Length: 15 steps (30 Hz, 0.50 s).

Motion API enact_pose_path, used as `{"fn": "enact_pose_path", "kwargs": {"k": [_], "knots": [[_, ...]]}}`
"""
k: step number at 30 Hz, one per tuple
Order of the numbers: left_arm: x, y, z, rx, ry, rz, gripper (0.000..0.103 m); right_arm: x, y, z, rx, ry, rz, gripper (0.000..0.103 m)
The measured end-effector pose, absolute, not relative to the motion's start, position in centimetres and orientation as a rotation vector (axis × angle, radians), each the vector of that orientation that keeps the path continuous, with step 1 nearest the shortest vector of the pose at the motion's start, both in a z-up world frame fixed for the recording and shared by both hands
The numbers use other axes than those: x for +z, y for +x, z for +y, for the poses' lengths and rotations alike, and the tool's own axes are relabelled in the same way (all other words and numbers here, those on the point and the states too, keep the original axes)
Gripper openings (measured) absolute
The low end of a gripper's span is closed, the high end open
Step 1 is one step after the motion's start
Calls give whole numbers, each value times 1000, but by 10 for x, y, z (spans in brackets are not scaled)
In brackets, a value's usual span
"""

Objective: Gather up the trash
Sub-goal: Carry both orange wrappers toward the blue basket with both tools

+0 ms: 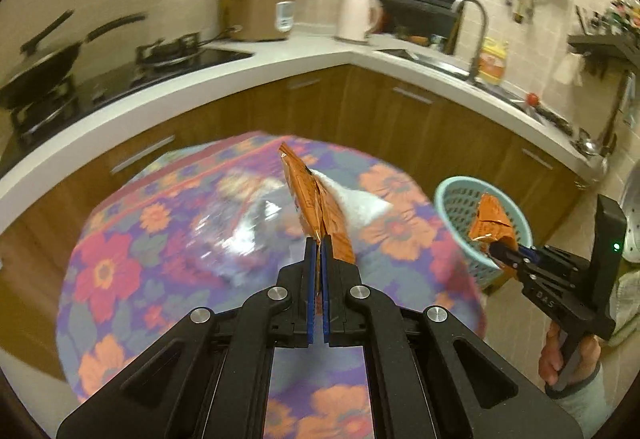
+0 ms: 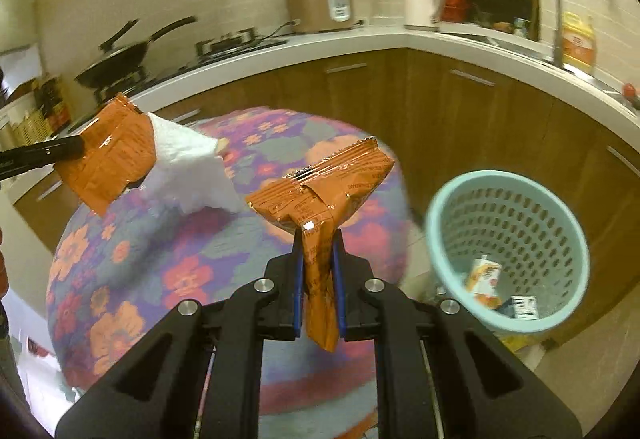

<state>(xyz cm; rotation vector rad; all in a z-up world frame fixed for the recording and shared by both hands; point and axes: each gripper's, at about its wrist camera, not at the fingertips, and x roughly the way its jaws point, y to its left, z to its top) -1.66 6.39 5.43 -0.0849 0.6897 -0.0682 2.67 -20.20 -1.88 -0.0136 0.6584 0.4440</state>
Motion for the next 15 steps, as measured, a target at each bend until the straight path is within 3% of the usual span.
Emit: {"fn": "enact_pose_path", "kwargs": {"k": [15], "knots": [[42, 71, -25, -329, -127, 789, 0, -40, 76, -311, 245, 100, 680, 10]]}}
